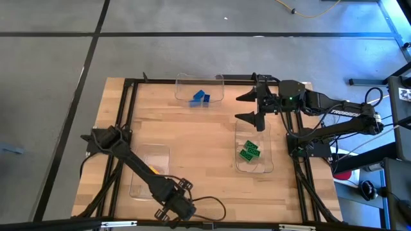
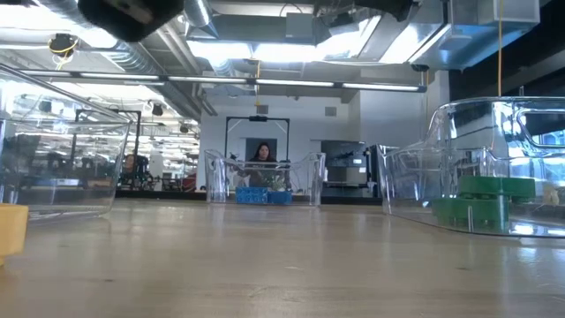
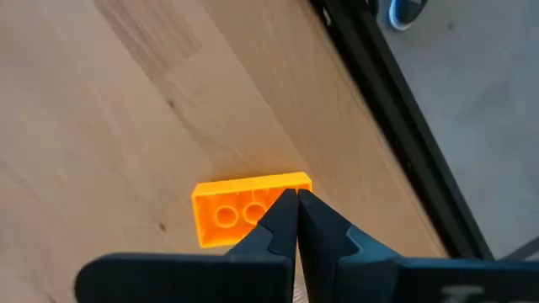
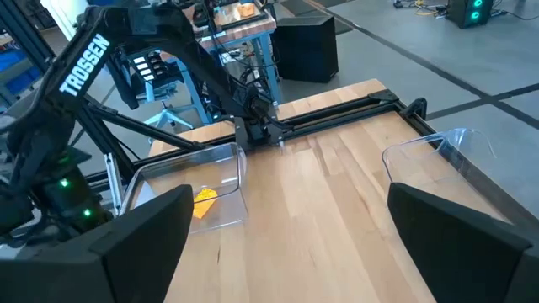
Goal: Sort & place blocks by color
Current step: Put the yellow block into the bottom left transparent bin
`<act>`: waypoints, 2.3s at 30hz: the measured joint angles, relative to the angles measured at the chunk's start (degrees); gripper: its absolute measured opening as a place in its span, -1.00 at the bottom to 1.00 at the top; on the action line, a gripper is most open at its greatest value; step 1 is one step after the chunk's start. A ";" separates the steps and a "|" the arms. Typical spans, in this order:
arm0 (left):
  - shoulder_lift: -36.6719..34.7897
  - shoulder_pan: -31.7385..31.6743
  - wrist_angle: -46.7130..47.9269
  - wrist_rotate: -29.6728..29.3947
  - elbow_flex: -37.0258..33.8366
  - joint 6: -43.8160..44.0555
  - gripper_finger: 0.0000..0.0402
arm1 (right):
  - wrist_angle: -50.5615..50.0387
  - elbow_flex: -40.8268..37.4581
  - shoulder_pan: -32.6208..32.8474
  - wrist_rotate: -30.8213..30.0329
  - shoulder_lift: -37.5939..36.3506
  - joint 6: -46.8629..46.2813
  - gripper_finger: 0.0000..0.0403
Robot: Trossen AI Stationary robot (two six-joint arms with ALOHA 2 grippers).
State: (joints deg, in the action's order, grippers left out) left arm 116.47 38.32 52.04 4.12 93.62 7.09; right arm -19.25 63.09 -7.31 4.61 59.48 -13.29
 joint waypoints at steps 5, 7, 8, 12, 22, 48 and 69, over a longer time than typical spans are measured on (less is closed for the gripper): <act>2.34 -0.18 1.33 -0.04 0.02 0.34 -1.00 | 0.09 0.00 0.00 -0.01 0.00 -0.35 0.98; 3.23 -0.21 2.13 0.03 0.02 0.75 -1.00 | 0.09 0.00 0.00 -0.01 0.00 -1.12 0.98; 3.64 -0.24 2.61 0.22 0.02 0.78 -1.00 | 0.09 0.00 0.00 -0.01 0.00 -1.24 0.98; 4.52 -0.47 3.27 1.20 0.02 1.31 -1.00 | 0.09 0.00 -0.02 -0.03 0.00 -1.26 0.98; 4.48 -2.16 3.29 0.52 0.02 1.55 -1.00 | 0.13 0.00 -0.02 -0.03 0.00 -1.16 0.98; 4.23 -14.62 1.48 -13.26 -2.81 -2.78 -1.00 | 0.07 0.00 -0.02 -0.03 0.00 0.27 0.98; 2.78 -36.06 7.17 -18.56 -1.41 -9.23 -1.00 | 0.07 0.00 -0.01 -0.05 0.02 0.09 0.98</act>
State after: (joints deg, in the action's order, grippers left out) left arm 119.25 2.26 59.21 -14.44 92.22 -2.14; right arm -19.17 63.09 -7.33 4.56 59.51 -13.20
